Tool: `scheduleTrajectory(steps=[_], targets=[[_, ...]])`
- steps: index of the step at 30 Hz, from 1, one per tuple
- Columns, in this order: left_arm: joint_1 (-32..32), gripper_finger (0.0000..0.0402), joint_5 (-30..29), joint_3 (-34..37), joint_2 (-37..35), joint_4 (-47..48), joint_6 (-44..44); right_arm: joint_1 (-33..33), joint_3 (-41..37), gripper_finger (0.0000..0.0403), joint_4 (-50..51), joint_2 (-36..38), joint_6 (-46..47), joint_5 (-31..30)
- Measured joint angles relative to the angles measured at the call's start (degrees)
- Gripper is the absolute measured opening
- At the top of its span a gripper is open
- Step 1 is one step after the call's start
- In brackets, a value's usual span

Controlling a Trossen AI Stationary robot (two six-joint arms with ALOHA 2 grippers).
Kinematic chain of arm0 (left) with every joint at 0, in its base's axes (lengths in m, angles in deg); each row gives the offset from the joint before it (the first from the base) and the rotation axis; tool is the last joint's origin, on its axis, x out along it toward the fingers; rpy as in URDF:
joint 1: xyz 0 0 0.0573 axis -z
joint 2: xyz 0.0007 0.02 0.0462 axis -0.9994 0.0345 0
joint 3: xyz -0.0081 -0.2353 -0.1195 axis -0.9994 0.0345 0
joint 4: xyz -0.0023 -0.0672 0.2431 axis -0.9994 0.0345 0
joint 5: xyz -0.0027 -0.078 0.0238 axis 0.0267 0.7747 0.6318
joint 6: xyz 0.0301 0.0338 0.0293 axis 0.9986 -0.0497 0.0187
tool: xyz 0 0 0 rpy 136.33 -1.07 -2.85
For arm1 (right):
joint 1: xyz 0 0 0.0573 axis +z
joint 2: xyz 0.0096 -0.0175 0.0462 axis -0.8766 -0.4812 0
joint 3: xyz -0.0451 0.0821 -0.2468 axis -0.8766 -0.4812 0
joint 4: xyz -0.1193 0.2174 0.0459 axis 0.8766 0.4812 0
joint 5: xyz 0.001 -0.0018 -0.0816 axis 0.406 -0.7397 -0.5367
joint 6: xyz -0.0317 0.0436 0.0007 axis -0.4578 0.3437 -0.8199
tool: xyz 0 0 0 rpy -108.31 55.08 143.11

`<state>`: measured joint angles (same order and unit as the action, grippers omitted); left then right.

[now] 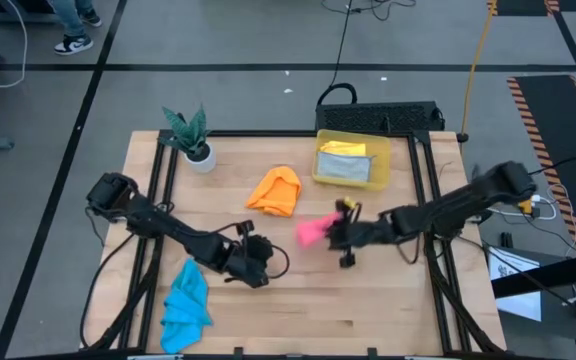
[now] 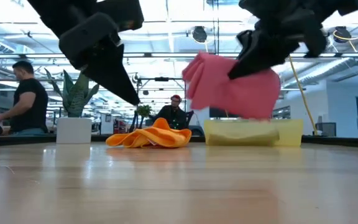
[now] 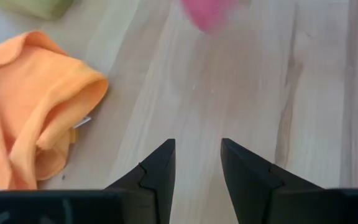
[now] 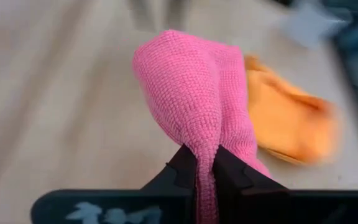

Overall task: Fold microfiber towels
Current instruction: Put the pink kitchen towel into the yellow bin

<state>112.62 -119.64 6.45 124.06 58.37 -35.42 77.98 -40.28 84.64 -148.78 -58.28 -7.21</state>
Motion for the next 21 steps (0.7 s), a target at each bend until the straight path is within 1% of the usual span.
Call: scheduleTrajectory(steps=[4, 7, 10, 12, 16, 19, 21], targets=[[1.4, 0.0131, -2.3, 0.0, 0.0, 0.4, -0.8, -5.3, 0.0, 0.0011, 7.7, 7.8, -3.1, -9.3], [1.9, 0.0131, -2.9, 0.0, 0.0, 0.0, -0.8, -11.8, 0.0, 0.001, 12.5, 11.9, -7.6, -16.5], [2.4, 0.0131, -3.9, 0.0, 0.0, 0.0, -0.9, -19.7, 0.0, 0.001, 13.9, 13.8, -13.2, -20.5], [2.5, 0.0131, -4.3, 0.0, 0.0, 0.0, -1.0, -25.3, -0.2, 0.001, 13.4, 13.9, -16.8, -21.2], [2.6, 0.0131, -5.1, 0.0, 0.0, 0.0, -1.0, -36.0, -2.6, 0.001, 7.9, 12.8, -23.3, -20.6], [2.6, 0.0131, -5.1, 0.0, 0.0, -0.1, -1.0, -43.0, -5.6, 0.0009, 3.3, 11.8, -27.6, -15.2], [2.6, 0.0131, -5.1, 0.0, 0.0, -0.1, -0.9, -46.8, -8.1, 0.0009, -0.9, 10.9, -30.4, -13.6]])
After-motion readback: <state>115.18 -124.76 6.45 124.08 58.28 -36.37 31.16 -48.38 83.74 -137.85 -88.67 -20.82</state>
